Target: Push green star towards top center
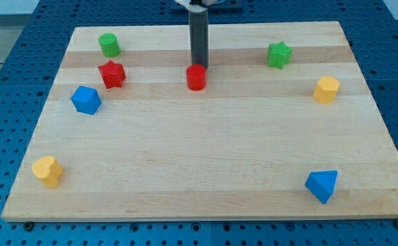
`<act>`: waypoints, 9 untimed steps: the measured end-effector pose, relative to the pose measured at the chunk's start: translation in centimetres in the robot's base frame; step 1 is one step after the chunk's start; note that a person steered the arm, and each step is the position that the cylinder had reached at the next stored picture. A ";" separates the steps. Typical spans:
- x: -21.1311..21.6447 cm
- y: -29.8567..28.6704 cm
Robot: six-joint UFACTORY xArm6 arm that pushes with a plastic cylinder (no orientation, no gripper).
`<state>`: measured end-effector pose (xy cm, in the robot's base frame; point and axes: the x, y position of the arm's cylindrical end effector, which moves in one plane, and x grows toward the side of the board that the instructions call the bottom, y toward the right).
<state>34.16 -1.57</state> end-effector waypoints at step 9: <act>-1.4 4.4</act>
<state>32.79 2.79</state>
